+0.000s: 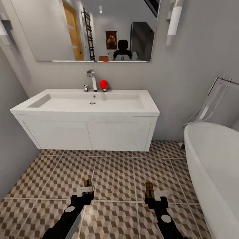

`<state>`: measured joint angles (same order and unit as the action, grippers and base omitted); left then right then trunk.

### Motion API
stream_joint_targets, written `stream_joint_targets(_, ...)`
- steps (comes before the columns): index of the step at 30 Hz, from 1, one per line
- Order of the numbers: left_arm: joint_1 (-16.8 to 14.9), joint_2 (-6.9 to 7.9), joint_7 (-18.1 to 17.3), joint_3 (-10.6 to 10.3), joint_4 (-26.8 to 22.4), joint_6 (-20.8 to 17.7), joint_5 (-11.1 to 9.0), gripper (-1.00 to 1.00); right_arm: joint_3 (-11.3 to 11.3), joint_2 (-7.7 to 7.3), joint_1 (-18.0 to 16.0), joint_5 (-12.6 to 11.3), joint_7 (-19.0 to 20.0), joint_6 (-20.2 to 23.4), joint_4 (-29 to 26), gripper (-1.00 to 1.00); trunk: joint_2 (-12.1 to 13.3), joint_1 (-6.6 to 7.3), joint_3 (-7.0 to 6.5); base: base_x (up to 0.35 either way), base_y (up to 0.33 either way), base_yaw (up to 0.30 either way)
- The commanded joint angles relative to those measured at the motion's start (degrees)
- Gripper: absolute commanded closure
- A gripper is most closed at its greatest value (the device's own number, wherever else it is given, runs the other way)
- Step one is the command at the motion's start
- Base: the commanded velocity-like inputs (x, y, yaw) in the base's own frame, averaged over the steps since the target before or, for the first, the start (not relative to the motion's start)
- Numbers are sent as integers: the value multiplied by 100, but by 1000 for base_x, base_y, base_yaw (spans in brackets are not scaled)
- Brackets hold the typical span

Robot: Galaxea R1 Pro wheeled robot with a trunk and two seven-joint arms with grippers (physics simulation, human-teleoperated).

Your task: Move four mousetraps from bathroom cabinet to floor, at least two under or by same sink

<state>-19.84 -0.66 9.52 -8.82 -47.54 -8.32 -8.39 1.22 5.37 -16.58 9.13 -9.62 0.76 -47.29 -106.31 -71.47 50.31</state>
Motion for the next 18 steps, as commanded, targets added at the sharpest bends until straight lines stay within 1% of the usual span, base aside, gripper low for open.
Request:
stream_joint_targets(1,-2,4,50,-24,-10,-28,-49,100,10,-1,-3,28,-23,3,0,100,-44,-22,33,0,0,0)
stream_joint_targets(18,-2,-4,50,-24,24,-22,-49,100,10,-1,-3,28,-23,3,0,100,-725,-395,494,0,0,0)
